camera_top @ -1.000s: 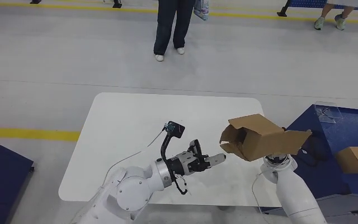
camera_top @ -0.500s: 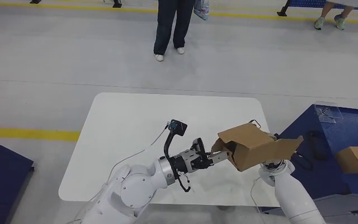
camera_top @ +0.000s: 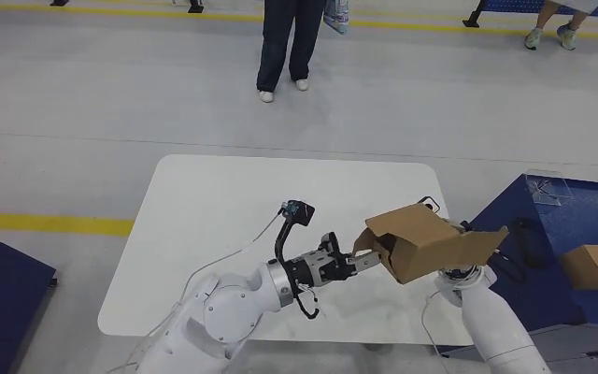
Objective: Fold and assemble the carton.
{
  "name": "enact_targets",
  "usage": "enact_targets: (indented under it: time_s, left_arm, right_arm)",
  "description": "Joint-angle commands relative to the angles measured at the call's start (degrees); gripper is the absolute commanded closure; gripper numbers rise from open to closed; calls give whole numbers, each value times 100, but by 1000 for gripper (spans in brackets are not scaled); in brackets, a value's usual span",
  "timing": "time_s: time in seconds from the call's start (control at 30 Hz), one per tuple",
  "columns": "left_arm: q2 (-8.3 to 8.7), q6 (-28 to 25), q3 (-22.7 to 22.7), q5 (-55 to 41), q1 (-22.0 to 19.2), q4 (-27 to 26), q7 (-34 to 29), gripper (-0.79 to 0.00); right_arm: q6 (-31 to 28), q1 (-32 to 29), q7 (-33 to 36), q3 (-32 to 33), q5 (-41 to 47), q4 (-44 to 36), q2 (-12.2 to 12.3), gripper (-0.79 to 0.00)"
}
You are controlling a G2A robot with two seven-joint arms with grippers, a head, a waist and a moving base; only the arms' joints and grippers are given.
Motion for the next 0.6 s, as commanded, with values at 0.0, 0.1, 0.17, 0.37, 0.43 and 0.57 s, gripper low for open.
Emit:
enact_targets:
  time_s: [0.0,0.1,0.17,0.37,0.43,0.57]
  left_arm:
    - [18,18,-139,-67,88,-82,45,-785]
    - [55,23,-368,-187,267,-313,56,-785]
    - [82,35,-518,-174,376,-486,75,-785]
    - [120,166,-700,-13,537,-821,107,-785]
    - [122,260,-689,123,518,-772,108,-785]
    - [109,381,-590,217,441,-618,59,-785]
  right_arm:
    - [-206,59,13,107,-310,38,12,0]
    - [-553,87,13,231,-660,17,18,0]
    - [-634,84,13,256,-812,-1,20,0]
    - [-724,15,13,244,-994,-109,14,0]
    - [-727,4,13,236,-999,-133,10,0]
    - [-717,-10,13,233,-1012,-174,7,0]
